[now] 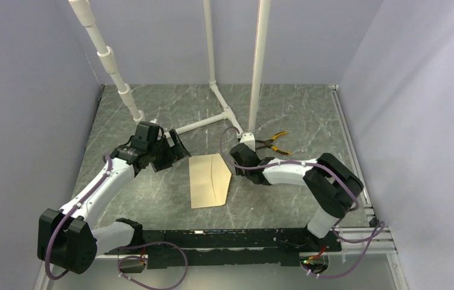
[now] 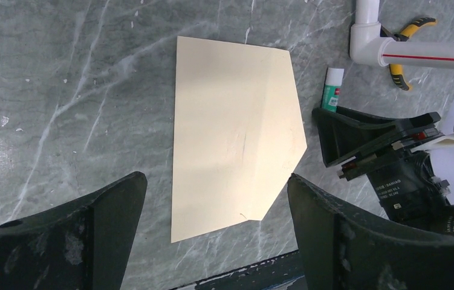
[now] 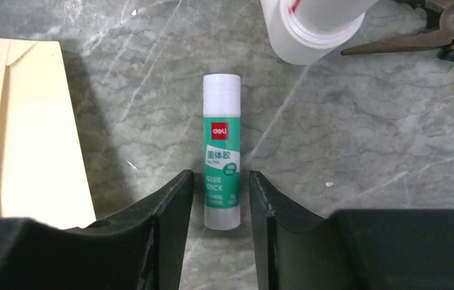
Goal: Place the letter into the envelope and seal it
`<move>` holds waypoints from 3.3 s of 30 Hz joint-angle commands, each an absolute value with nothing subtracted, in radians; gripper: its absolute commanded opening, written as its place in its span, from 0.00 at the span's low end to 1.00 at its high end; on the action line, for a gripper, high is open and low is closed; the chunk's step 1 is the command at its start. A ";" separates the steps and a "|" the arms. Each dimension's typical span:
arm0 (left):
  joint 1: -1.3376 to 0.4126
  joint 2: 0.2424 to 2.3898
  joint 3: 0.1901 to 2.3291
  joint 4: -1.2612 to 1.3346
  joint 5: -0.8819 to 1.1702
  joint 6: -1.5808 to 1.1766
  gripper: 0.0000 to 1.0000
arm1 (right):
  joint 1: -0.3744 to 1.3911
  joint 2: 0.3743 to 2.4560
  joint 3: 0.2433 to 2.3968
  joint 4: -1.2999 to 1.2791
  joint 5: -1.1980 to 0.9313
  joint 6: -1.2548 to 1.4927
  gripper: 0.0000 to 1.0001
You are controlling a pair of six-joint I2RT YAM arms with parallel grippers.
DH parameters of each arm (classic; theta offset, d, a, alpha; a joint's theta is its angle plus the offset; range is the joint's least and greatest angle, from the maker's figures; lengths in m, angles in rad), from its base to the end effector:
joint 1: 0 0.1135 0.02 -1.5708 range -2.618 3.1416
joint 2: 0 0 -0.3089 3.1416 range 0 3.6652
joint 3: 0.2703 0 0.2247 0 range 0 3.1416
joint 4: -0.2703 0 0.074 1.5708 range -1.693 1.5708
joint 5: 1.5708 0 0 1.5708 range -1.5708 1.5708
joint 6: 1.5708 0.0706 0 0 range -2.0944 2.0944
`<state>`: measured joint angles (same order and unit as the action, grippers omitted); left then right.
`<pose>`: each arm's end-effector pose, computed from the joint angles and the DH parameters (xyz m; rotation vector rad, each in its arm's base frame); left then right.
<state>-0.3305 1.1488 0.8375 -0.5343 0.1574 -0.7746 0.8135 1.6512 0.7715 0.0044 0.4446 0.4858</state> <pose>0.1982 -0.0797 0.2785 -0.4817 2.4763 -0.6714 0.2401 0.2097 0.1870 -0.1917 2.3305 0.0915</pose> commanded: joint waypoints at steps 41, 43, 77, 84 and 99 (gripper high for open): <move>-0.335 1.111 0.718 0.396 0.853 -1.006 0.63 | 0.841 1.248 0.650 0.814 -0.245 0.761 0.04; -0.340 1.120 0.709 0.415 0.862 -1.024 0.54 | 0.841 1.254 0.658 0.819 -0.251 0.766 0.04; -0.367 1.183 1.008 0.112 0.976 -0.692 0.02 | 0.840 1.168 0.892 0.224 -0.333 0.484 0.40; -0.367 1.183 1.010 0.135 0.997 -0.721 0.02 | 0.839 1.207 0.891 0.295 -0.324 0.494 0.31; -0.367 1.145 0.978 0.187 0.975 -0.773 0.38 | 0.839 1.197 0.812 0.546 -0.290 0.631 0.08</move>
<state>-0.3553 1.1877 0.9710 0.1146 0.9485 -0.7273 0.8387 1.2125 0.8360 0.3344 -0.3172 0.5636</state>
